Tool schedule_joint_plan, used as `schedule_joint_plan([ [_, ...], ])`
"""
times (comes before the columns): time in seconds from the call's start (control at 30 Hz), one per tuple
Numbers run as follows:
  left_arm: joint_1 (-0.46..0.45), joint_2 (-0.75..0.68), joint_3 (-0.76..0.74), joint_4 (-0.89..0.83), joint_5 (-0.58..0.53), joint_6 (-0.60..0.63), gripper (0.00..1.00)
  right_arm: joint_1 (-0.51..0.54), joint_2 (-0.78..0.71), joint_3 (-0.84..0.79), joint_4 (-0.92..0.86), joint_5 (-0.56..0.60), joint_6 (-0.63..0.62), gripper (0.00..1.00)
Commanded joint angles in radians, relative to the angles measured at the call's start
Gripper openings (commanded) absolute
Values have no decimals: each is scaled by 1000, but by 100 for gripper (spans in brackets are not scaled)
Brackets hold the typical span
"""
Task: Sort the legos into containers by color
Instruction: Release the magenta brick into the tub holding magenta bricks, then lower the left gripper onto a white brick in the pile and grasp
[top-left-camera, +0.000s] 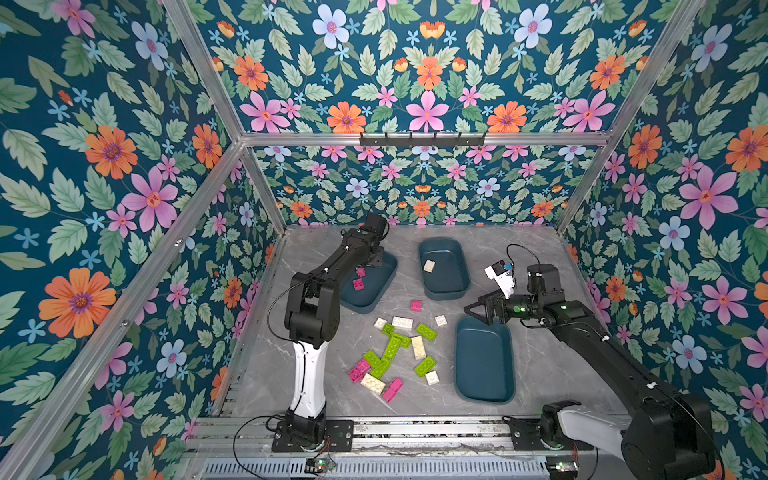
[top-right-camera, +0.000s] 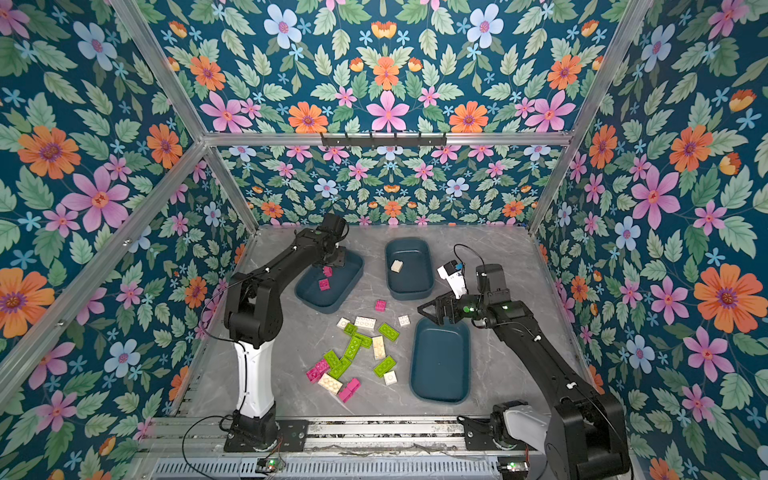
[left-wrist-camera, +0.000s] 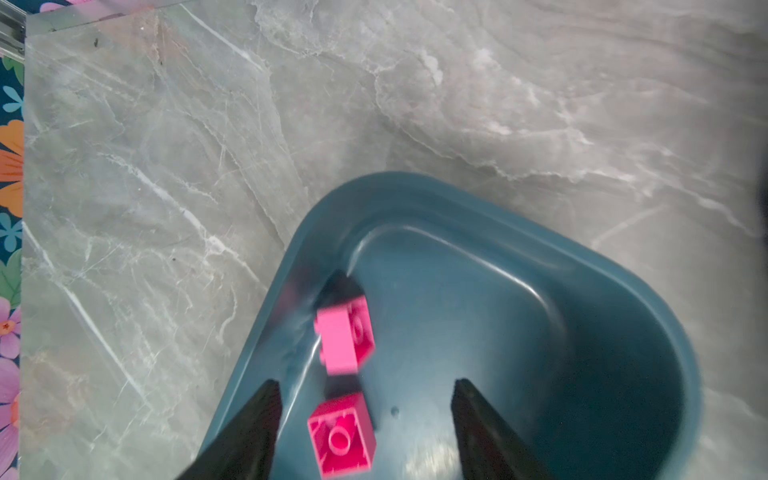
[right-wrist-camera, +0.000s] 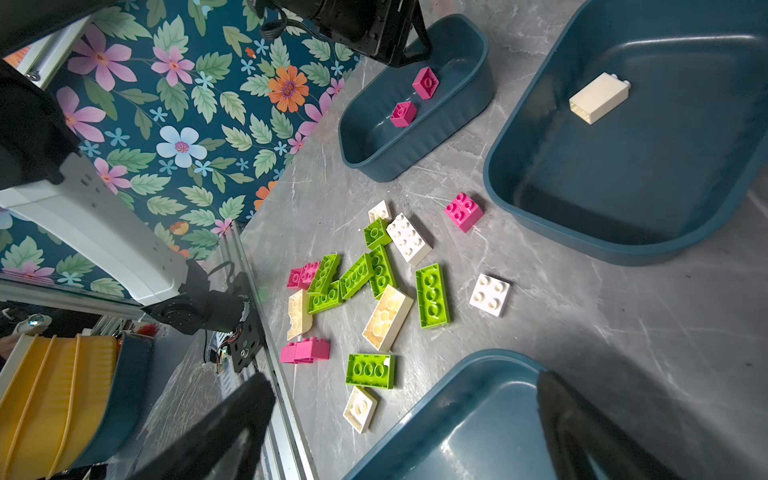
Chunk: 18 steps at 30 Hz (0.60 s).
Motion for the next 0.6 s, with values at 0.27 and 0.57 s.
schedule_joint_plan([
  [0.27,-103,-346,-317,-74,51,-274,73,1,18,2,6,-35,-4,99],
  [0.57,-247,-562,-610,-37,3,-747,72,1,21,-18,33,-58,7,99],
])
